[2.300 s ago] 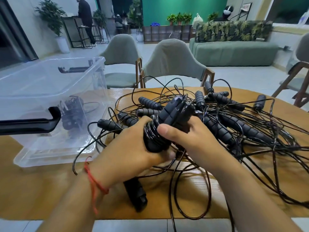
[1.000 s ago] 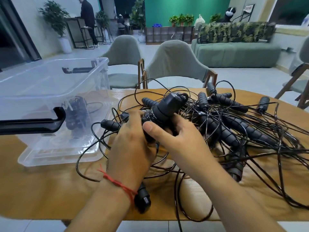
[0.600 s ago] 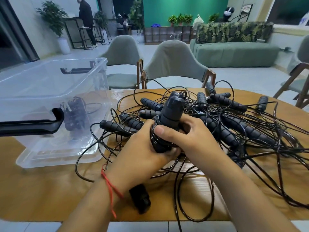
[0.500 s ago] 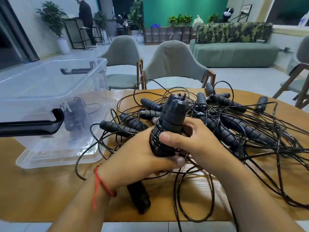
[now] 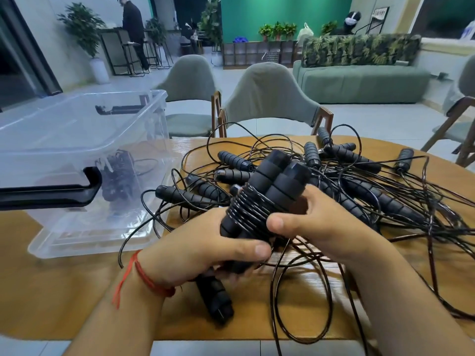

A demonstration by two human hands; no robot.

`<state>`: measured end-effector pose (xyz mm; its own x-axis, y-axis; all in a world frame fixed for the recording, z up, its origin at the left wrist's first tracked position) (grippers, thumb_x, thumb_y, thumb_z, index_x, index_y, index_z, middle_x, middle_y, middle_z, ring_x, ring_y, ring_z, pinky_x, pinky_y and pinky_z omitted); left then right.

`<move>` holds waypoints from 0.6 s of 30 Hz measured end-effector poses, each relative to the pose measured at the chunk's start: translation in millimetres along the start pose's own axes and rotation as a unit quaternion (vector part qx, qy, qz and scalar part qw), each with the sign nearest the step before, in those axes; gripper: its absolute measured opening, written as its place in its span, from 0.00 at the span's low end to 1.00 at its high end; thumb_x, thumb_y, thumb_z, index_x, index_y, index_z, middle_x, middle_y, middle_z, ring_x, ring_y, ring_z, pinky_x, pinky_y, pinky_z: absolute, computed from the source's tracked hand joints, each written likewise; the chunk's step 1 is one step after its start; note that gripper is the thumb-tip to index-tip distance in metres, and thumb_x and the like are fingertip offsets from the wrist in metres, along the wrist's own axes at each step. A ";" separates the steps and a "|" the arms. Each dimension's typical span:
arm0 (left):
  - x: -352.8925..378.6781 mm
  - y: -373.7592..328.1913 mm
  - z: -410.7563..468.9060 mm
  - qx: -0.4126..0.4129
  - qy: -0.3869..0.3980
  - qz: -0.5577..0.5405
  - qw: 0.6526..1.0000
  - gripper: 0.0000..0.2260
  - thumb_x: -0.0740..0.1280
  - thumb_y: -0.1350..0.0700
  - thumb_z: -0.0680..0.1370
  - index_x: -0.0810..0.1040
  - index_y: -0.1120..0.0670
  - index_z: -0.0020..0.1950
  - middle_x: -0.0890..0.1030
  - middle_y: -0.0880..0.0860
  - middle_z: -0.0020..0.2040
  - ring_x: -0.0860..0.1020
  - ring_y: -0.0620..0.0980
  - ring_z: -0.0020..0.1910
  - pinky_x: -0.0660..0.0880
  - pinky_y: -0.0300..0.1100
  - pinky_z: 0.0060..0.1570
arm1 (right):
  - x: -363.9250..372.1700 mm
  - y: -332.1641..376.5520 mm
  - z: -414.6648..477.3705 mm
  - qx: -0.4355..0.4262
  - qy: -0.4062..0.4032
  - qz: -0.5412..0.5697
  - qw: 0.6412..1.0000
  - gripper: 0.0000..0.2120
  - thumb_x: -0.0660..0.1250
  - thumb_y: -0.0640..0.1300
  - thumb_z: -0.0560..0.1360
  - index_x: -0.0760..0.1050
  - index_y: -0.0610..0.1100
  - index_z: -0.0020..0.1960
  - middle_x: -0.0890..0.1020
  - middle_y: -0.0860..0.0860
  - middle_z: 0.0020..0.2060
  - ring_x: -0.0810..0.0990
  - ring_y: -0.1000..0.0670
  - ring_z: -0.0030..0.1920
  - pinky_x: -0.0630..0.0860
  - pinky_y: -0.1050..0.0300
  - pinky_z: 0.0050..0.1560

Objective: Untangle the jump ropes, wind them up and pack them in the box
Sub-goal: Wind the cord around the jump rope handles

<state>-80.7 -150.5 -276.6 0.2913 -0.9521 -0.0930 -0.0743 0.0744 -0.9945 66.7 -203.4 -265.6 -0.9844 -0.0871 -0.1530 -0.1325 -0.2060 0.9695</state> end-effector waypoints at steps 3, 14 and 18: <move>-13.7 -8.1 -3.8 -0.004 -0.125 0.164 0.979 0.15 0.78 0.55 0.77 0.81 0.46 0.61 0.85 0.50 0.41 0.82 0.46 0.38 0.78 0.41 0.39 | -11.7 3.5 -0.2 0.013 -0.076 -0.082 0.994 0.14 0.82 0.52 0.73 0.87 0.50 0.55 0.89 0.52 0.52 0.86 0.53 0.56 0.79 0.60 0.58; -26.6 -6.2 -5.5 0.000 -0.427 0.295 0.855 0.20 0.77 0.41 0.74 0.73 0.40 0.61 0.83 0.43 0.44 0.80 0.36 0.43 0.73 0.28 0.37 | 1.5 6.8 6.5 0.000 -0.234 -0.127 0.964 0.13 0.75 0.58 0.78 0.85 0.57 0.60 0.89 0.58 0.52 0.86 0.56 0.55 0.80 0.49 0.61; -25.0 -2.9 -8.2 -0.010 -0.473 0.395 0.788 0.21 0.74 0.51 0.77 0.65 0.44 0.63 0.80 0.50 0.45 0.82 0.58 0.45 0.72 0.46 0.38 | 18.5 -3.2 11.0 0.054 -0.227 -0.153 0.960 0.21 0.69 0.73 0.74 0.82 0.62 0.60 0.87 0.62 0.52 0.84 0.60 0.54 0.80 0.50 0.59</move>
<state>-95.6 -129.3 -271.0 0.7261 0.0355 -0.6867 -0.6008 0.5184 -0.6085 47.6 -193.6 -269.5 -0.8427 0.4013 -0.3588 -0.4112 -0.0497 0.9102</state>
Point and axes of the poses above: each hand's wrist, its own z-axis towards the middle knuckle, its own x-axis out of the palm, y = z × x, the point moved 6 cm from there along z, towards the middle knuckle
